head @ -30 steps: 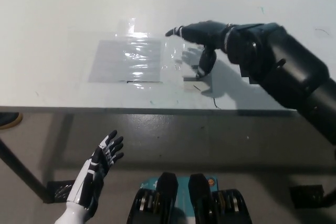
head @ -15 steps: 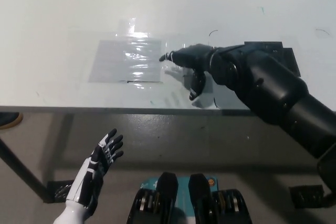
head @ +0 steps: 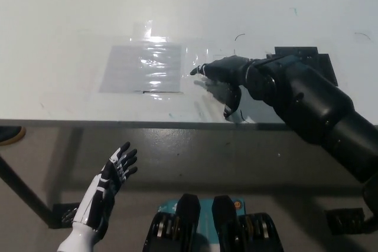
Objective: A white switch is kept at the centre of the table close to the robot and the robot uses its right hand to press it to turn it on
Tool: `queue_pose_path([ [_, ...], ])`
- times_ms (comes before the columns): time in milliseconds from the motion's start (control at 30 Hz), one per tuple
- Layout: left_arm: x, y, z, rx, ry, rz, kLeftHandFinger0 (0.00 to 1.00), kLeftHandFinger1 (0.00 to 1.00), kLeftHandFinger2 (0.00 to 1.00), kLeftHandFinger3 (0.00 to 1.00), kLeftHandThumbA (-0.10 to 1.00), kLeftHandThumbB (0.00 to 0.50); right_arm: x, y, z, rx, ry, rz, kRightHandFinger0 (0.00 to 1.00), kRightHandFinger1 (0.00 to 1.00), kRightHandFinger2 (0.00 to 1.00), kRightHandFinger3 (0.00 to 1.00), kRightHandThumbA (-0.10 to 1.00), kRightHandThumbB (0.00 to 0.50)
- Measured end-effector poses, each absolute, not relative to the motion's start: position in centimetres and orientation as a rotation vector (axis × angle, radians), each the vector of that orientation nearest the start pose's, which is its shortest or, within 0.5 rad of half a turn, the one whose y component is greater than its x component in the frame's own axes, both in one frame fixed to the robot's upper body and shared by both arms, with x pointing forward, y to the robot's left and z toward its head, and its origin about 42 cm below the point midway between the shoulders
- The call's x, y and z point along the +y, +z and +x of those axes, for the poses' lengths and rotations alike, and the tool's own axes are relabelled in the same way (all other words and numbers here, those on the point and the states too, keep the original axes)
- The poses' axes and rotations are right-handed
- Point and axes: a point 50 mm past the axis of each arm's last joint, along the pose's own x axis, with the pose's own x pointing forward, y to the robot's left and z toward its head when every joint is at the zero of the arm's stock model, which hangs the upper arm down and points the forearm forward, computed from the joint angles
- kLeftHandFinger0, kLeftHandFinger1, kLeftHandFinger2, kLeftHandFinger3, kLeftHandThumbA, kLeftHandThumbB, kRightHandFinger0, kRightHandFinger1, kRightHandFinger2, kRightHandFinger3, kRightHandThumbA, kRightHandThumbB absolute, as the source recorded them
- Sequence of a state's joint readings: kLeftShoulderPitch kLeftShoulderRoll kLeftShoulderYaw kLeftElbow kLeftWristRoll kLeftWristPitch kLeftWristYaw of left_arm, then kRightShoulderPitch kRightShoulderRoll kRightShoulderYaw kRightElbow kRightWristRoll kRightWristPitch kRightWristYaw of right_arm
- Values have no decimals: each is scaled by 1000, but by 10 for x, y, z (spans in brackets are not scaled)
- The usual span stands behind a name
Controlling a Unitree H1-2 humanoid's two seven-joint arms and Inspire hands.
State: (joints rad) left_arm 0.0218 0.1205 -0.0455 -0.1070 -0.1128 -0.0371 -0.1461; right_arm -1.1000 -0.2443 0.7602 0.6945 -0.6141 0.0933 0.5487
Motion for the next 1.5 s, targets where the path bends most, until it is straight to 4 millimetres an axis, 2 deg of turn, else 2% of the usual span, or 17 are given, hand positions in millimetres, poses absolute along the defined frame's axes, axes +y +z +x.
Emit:
queue_pose_path([
  [67,228,122,275,-117,-198,13,1000,1000,1000,1000,1000,145,-95,281,530,-22,807,-1557,1000,1000,1000,1000,1000,349],
  [133,228,122,275,-118,-198,13,1000,1000,1000,1000,1000,155,-99,283,530,-22,799,-1559,1000,1000,1000,1000,1000,325],
  [200,228,122,275,-118,-198,13,1000,1000,1000,1000,1000,161,-102,286,529,-29,794,-1559,1000,1000,1000,1000,1000,322],
  [400,228,122,275,-118,-198,13,1000,1000,1000,1000,1000,145,-104,288,529,-30,796,-1561,1000,1000,1000,1000,1000,341],
  [533,228,122,275,-119,-199,13,1000,1000,1000,1000,1000,159,-105,287,528,-25,798,-1561,1000,1000,1000,1000,1000,339],
  [900,228,123,276,-121,-199,13,1000,1000,1000,1000,1000,136,-108,274,527,1,810,-1549,1000,1000,1000,1000,1000,363],
  [933,228,123,276,-121,-199,13,1000,1000,1000,1000,1000,134,-108,273,527,2,810,-1548,1000,1000,1000,1000,1000,353],
  [1167,229,123,276,-119,-200,16,1000,1000,1000,1000,1000,156,-111,263,524,5,815,-1545,1000,1000,1000,1000,1000,365],
  [1300,229,122,274,-116,-199,15,1000,1000,1000,1000,1000,152,-112,260,524,-5,810,-1544,1000,1000,1000,1000,1000,356],
  [1367,229,121,274,-113,-199,15,1000,1000,1000,1000,1000,173,-113,258,524,-8,809,-1543,1000,1000,1000,1000,1000,365],
  [1500,230,118,269,-103,-197,14,1000,1000,1000,1000,1000,156,-114,254,524,-6,808,-1537,1000,1000,1000,1000,1000,361],
])
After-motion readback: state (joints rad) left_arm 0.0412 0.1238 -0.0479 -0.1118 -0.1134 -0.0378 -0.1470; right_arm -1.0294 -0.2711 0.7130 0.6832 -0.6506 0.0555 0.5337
